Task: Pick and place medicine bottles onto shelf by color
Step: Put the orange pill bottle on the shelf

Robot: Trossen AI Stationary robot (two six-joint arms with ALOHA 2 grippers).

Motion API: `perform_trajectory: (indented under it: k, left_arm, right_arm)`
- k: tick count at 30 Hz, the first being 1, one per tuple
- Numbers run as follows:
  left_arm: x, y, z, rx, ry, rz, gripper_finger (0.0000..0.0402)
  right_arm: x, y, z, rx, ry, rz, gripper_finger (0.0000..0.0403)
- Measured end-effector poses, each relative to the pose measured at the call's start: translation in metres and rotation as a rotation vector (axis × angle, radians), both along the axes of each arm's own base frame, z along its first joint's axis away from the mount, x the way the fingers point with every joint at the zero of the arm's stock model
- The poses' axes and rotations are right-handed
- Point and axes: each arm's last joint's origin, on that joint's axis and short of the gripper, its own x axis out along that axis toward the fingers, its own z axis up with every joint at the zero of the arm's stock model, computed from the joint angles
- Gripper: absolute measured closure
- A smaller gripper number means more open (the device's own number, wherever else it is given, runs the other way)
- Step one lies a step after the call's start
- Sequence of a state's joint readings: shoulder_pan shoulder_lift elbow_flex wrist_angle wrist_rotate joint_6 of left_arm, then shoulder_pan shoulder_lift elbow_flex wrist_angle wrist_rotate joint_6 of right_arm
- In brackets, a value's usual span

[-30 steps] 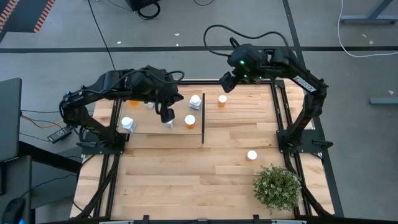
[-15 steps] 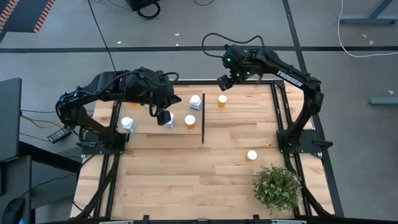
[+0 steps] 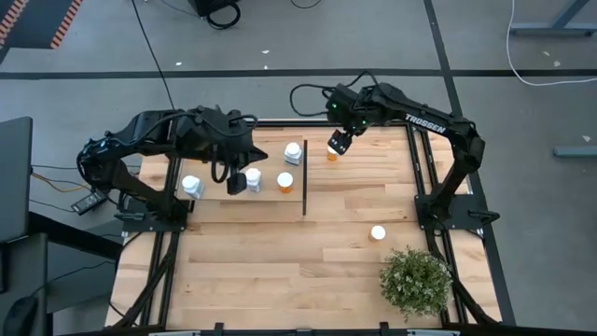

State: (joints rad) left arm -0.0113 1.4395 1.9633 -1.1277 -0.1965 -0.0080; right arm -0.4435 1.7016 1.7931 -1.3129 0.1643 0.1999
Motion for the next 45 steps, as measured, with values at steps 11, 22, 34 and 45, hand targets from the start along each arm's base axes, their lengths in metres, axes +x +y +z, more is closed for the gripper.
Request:
perform_trajectory:
  k: [11,22,34,45]
  left_arm:
    - [0.002,0.001,0.003,-0.081,-0.06,0.058,0.0394]
    - [0.004,0.001,0.007,-0.187,-0.124,0.132,0.0381]
    - [0.004,0.0,0.007,-0.288,-0.152,0.195,0.0391]
    - [0.004,0.0,0.007,-0.307,-0.156,0.208,0.0387]
  right_arm:
    - [0.004,-0.011,0.002,-0.159,0.011,0.086,0.0134]
    - [-0.007,-0.041,-0.047,0.073,-0.061,0.307,0.0134]
    - [0.001,-0.042,-0.108,-0.008,-0.085,0.442,0.0113]
    - [-0.003,-0.044,-0.139,-0.06,-0.11,0.395,0.0082]
